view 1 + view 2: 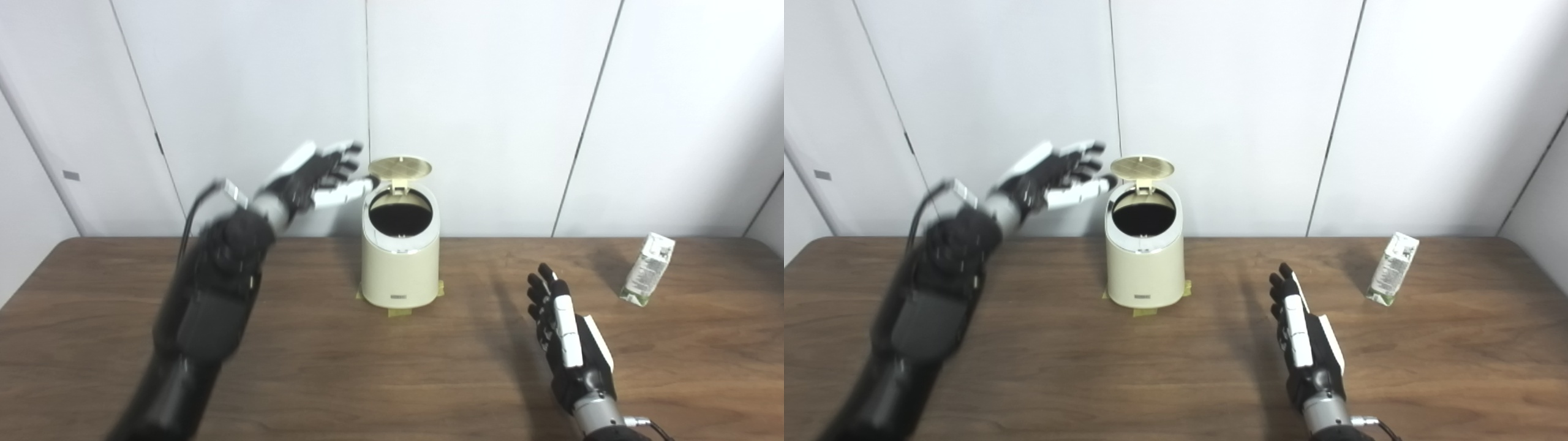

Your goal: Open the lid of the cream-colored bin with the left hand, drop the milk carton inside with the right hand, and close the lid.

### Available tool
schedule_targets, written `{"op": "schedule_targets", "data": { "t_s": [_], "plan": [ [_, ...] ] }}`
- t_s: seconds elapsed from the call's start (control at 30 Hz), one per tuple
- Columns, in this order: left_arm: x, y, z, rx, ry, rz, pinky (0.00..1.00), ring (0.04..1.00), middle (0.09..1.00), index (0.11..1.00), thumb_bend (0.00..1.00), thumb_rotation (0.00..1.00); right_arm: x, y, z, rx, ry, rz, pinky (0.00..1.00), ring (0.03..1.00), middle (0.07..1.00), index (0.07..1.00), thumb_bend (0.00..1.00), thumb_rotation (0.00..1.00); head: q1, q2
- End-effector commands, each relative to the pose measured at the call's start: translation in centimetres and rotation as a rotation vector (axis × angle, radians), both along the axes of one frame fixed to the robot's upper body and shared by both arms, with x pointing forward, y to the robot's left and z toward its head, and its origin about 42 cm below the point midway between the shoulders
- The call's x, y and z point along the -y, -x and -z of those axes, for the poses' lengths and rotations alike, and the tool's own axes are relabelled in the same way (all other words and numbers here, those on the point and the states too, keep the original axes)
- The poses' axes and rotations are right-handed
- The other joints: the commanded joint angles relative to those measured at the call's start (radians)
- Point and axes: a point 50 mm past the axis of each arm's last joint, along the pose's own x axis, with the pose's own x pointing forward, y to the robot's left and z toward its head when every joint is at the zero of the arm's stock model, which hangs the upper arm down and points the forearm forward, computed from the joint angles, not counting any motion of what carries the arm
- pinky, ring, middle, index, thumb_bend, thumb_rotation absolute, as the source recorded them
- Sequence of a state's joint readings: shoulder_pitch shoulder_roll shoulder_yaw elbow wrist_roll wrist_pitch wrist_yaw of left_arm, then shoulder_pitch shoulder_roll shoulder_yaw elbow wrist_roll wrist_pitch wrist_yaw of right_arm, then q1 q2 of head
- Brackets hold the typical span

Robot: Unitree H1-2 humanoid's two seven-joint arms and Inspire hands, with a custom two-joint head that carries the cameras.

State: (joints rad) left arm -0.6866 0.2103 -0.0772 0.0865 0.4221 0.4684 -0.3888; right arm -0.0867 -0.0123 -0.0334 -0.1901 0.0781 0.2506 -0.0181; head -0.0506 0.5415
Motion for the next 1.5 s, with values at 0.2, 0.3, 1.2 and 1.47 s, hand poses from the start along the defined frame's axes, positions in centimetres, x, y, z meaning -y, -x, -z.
{"op": "schedule_targets", "data": {
  "t_s": [0.2,0.3,1.2,1.47],
  "plan": [
    [-2.0,2.5,-1.1,0.107,0.227,-0.058,0.86,0.899,0.918,0.941,0.46,1.00,0.0,-0.3,-2.0,0.071,-0.006,-0.017,1.00,0.987,0.972,1.000,0.60,1.00,-0.002,0.012],
    [-3.0,3.9,0.4,0.098,0.279,-0.079,0.88,0.907,0.922,0.944,0.50,1.00,0.1,-0.2,-2.1,0.072,-0.007,-0.015,1.00,0.988,0.973,1.000,0.61,1.00,-0.005,0.013],
    [-2.6,11.3,10.1,-0.006,0.601,-0.136,0.96,0.956,0.975,0.986,0.52,0.97,5.9,0.9,-4.8,0.128,0.109,0.134,0.79,0.890,0.939,0.972,0.73,0.24,-0.165,0.046],
    [-3.0,12.3,10.7,0.023,0.566,-0.155,0.96,0.972,0.985,0.997,0.52,1.00,8.3,2.0,-7.5,0.172,0.230,0.236,0.78,0.872,0.900,0.904,0.77,0.24,-0.264,0.055]
  ]
}}
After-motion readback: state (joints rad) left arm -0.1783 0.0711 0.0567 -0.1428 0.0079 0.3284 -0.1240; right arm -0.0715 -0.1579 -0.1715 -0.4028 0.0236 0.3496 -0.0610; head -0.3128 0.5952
